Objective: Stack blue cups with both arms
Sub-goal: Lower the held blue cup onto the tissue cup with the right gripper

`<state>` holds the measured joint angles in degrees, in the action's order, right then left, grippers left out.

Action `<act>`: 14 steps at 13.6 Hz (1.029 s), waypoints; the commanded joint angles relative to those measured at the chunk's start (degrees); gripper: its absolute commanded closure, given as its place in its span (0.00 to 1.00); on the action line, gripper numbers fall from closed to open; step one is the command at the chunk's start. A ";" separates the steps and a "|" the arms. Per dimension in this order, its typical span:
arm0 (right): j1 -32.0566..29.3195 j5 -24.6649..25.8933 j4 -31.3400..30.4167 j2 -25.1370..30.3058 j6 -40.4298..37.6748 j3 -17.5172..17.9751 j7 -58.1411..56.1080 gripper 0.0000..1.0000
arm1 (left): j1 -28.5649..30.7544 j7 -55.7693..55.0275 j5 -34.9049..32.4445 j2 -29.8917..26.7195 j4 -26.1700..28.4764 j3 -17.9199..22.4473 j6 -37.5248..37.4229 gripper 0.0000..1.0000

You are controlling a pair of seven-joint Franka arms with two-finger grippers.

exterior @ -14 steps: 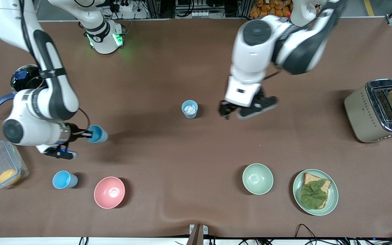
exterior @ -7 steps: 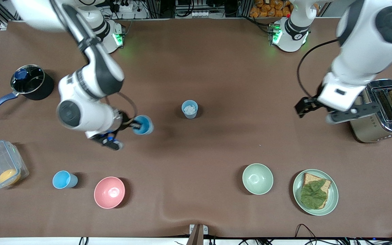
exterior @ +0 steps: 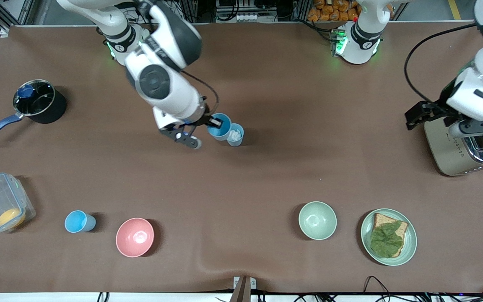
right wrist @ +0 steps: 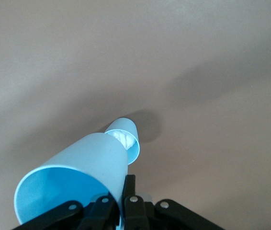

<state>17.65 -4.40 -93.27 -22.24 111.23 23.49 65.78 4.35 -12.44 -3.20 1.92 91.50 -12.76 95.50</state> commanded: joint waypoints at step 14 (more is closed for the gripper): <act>6.44 4.84 -8.68 -4.65 13.05 -0.12 15.96 1.00 | 0.92 2.33 2.58 -0.69 -1.32 1.51 -2.51 0.00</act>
<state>23.74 -0.76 -102.03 -26.52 123.63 23.50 80.17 4.78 -12.20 -2.22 1.76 90.45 -11.31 94.26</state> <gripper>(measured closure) 0.943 0.000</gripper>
